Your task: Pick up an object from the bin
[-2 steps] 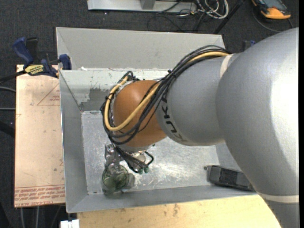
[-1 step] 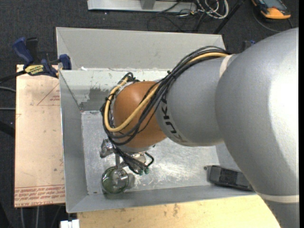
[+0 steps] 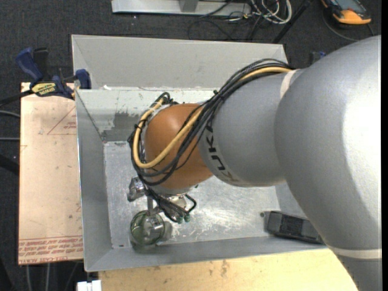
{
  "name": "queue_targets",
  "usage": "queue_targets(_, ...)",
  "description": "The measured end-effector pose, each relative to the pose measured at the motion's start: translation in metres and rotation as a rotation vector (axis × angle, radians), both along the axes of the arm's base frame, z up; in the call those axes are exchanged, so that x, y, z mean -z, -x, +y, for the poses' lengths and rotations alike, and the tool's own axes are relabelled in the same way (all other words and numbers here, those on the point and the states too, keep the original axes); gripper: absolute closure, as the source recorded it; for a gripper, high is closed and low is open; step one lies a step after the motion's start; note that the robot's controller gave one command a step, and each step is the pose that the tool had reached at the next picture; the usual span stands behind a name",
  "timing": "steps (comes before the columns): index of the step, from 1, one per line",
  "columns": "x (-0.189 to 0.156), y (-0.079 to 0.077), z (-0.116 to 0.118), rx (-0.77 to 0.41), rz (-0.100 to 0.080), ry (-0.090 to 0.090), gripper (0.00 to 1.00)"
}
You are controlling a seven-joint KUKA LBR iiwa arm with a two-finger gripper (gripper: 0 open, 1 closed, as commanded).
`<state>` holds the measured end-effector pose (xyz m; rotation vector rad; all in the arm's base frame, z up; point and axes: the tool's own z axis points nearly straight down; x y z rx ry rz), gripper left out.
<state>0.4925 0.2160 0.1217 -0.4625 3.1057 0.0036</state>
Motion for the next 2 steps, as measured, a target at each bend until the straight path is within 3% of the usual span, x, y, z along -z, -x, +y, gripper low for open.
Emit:
queue_targets(1,0.0060,-0.0010,-0.0831,0.174,0.001,-0.001,1.00)
queue_targets(2,0.0060,-0.0010,-0.0831,0.175,0.001,-0.002,1.00)
